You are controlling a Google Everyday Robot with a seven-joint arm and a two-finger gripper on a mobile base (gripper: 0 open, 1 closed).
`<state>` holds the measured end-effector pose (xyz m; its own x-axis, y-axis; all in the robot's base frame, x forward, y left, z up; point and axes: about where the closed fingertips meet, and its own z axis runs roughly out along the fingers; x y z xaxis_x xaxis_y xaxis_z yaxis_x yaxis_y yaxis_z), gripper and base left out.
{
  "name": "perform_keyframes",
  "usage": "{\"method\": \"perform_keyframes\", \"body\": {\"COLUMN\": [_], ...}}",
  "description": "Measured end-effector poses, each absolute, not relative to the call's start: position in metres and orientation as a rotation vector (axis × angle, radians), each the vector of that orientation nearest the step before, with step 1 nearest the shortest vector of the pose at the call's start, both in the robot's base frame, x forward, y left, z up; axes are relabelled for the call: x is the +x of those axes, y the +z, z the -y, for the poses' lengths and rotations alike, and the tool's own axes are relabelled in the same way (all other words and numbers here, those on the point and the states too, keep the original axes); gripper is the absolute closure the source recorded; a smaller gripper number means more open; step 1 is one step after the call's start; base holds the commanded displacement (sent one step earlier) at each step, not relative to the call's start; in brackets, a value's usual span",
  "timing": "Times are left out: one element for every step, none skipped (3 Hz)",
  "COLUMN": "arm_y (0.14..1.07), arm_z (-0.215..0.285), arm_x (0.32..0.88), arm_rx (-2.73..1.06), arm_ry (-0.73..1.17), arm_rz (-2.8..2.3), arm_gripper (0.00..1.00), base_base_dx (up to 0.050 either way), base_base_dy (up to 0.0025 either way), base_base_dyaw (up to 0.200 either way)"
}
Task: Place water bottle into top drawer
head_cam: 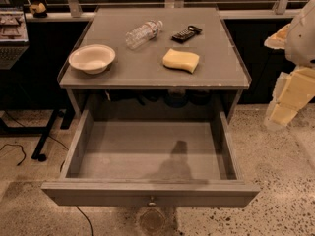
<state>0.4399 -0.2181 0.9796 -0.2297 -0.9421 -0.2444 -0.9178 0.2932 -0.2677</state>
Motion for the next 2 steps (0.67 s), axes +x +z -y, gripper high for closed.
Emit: {"method": "perform_keyframes", "body": {"arm_y": [0.982,0.986], "arm_z": [0.227,0.238], "arm_x": [0.443,0.461], "arm_rx": [-1.454,-1.107], "arm_ry": [-0.047,0.022], "arm_rz": [-2.219,-2.236], "arm_gripper": [0.0,0.0], "base_base_dx": [0.0,0.0], "base_base_dy": [0.0,0.0], "base_base_dyaw": [0.0,0.0]}}
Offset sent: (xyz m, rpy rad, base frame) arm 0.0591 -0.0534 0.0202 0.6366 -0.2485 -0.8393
